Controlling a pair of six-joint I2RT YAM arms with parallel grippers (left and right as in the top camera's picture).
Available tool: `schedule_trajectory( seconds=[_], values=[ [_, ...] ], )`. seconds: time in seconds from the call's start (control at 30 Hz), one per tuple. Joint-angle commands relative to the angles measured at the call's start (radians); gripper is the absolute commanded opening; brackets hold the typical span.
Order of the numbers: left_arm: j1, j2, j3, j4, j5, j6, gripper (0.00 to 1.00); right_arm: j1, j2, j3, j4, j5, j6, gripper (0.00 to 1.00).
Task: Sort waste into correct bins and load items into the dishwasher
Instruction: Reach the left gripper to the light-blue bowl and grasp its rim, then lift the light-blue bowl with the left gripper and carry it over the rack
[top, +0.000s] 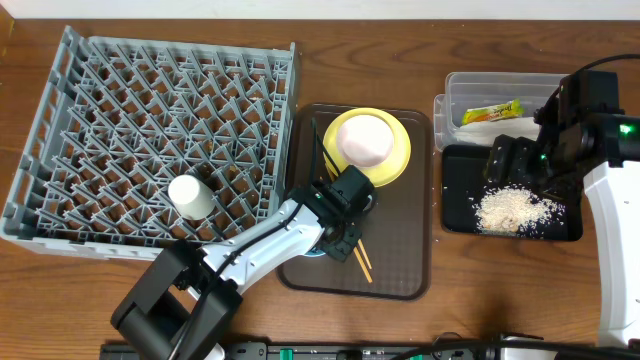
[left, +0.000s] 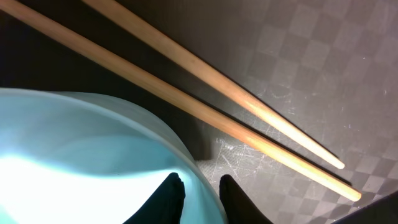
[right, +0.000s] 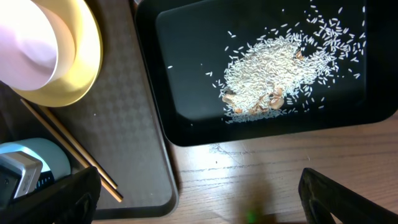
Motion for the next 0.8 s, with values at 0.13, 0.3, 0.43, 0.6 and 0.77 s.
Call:
schedule_trajectory(
  seconds=[0.13,0.3,0.43,0.6,0.77],
  values=[
    [-0.003,-0.018,0.005,-0.006,-0.012,-0.001,0.08,-0.005,-0.003,0.008,-0.005,-0.005,0.005,0.99],
    [-0.003,-0.019,0.007,-0.006,-0.012,-0.001,0.08,-0.005,-0.003,0.008,-0.006,-0.005,0.005,0.99],
    [-0.003,-0.042,0.034,-0.035,-0.012,-0.002,0.07,-0.005,-0.003,0.008,-0.006,-0.005,0.003,0.99],
    [-0.003,-0.113,0.102,-0.103,-0.012,-0.001,0.07,-0.005,-0.003,0.008,-0.005,-0.005,0.001,0.99],
    [0.000,-0.209,0.155,-0.108,-0.012,-0.001,0.07,-0.005,-0.003,0.008,-0.005,-0.005,-0.006,0.99]
  ],
)
